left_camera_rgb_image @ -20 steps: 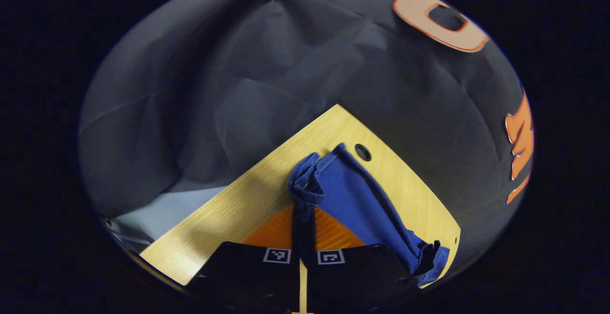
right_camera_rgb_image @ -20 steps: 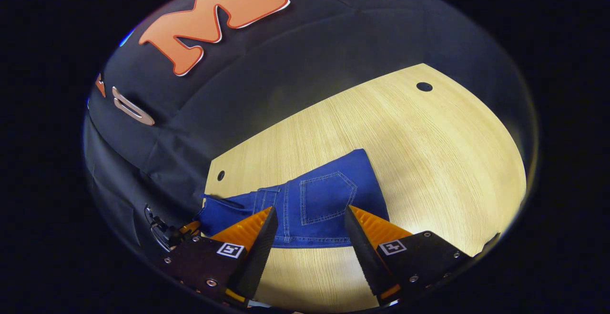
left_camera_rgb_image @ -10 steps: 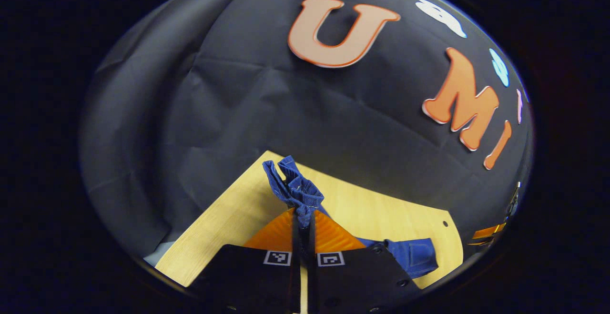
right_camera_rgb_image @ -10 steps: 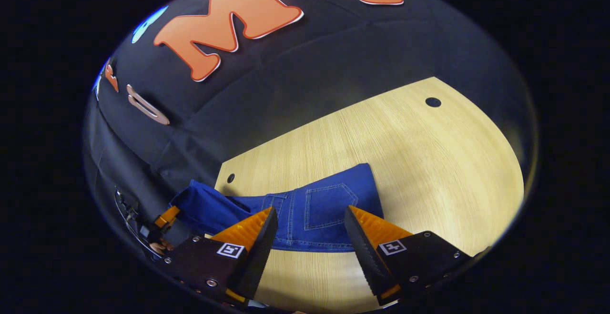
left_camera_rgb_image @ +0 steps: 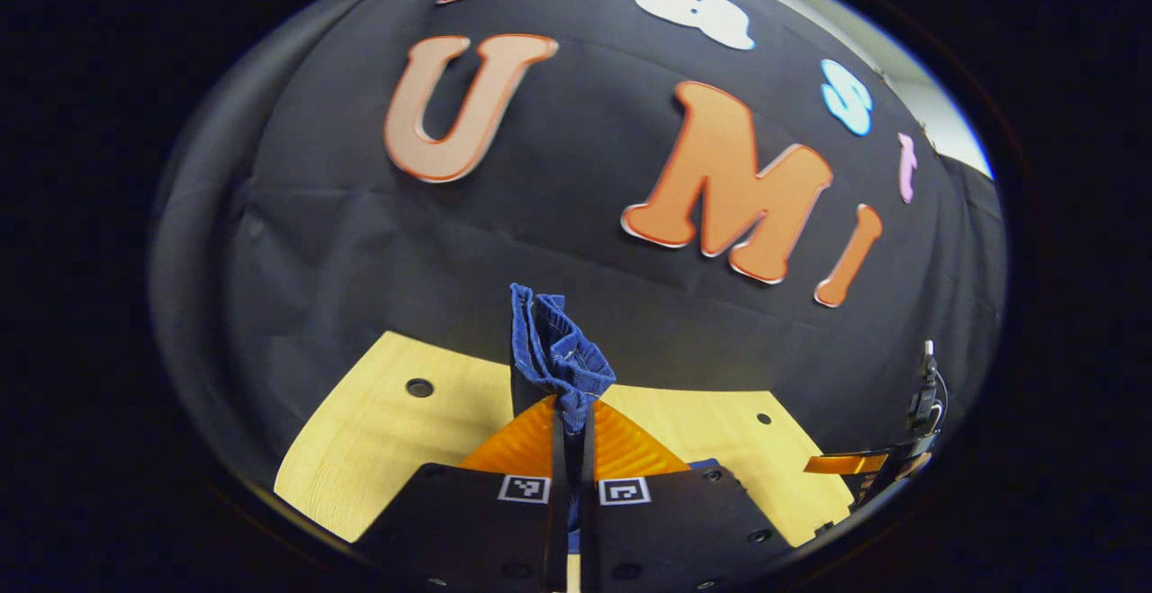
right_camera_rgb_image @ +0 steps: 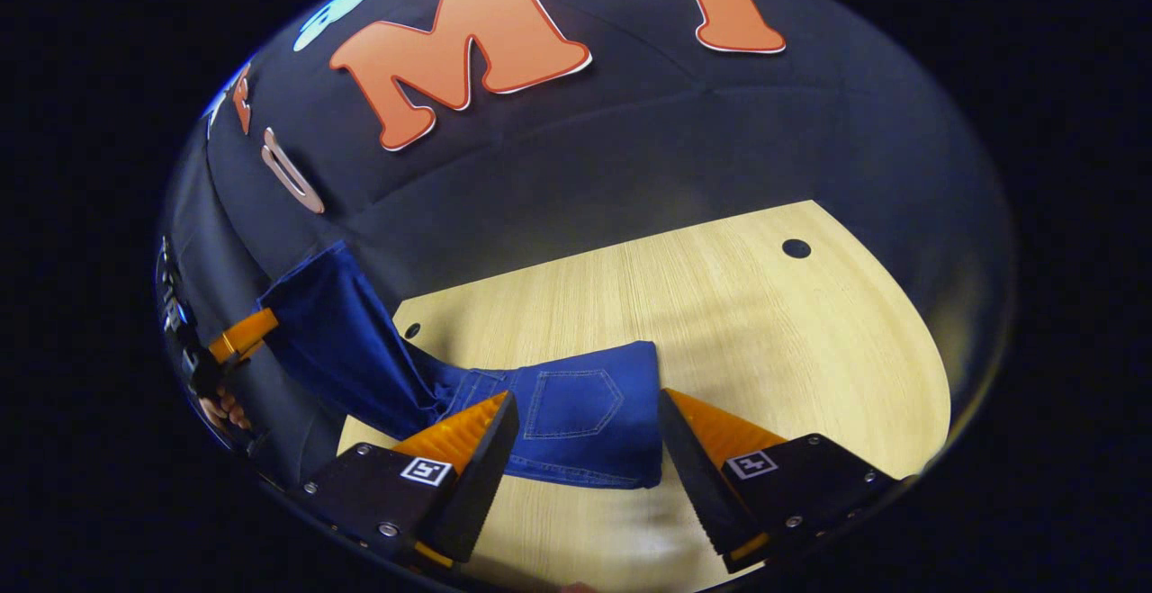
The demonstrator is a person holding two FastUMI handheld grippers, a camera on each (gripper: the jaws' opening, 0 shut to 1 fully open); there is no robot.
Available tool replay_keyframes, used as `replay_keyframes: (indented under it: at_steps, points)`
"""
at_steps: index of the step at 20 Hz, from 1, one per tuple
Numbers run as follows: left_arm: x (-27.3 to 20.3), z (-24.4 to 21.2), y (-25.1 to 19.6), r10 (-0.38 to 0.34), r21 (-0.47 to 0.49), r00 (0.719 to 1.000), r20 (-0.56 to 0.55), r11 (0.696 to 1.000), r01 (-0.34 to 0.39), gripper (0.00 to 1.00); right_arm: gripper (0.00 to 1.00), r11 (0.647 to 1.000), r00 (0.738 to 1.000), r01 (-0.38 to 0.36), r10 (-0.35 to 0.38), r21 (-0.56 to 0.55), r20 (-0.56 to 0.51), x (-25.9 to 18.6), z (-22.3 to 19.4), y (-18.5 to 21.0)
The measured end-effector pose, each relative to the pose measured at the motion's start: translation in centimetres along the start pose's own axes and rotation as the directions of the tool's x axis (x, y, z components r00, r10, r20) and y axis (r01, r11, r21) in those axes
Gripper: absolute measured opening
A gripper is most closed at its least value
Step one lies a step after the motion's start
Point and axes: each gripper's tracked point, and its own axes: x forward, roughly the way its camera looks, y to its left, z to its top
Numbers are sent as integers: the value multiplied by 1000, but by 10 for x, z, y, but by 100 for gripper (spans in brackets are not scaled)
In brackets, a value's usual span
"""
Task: Grasp the waist and the cuffs of the jeans and fold them to make the two legs overlap; first hold the waist and fold one-third of the jeans toward the cuffs, then hold the cuffs and fold the remaining one-third in the same direction to finish folding.
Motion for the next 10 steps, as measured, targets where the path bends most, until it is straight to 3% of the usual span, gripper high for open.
replay_keyframes:
  at_steps: [5,10]
  points:
    - [28,-15,-94,-87,96,995,-49,991,92,6,98,999,999,26,-25,-35,40,-11,11,-22]
    - [57,-58,-168,-149,144,979,-137,975,168,6,98,998,997,45,-42,-38,71,-24,21,-50]
